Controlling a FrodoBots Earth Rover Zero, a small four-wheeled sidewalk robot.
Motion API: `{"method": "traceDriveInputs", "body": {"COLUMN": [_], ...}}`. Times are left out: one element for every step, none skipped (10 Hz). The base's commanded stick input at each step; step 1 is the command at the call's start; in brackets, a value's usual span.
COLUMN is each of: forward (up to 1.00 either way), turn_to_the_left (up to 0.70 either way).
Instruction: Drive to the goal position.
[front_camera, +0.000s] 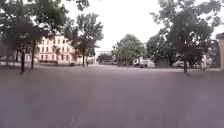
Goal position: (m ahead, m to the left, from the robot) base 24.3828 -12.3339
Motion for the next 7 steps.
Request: {"method": "traceDriveInputs", "body": {"forward": [0.60, 0.60, 0.60, 0.60, 0.60, 0.60, 0.60], "turn_to_the_left": [0.00, 0.00, 0.00, 0.00, 0.00, 0.00, 0.00]}}
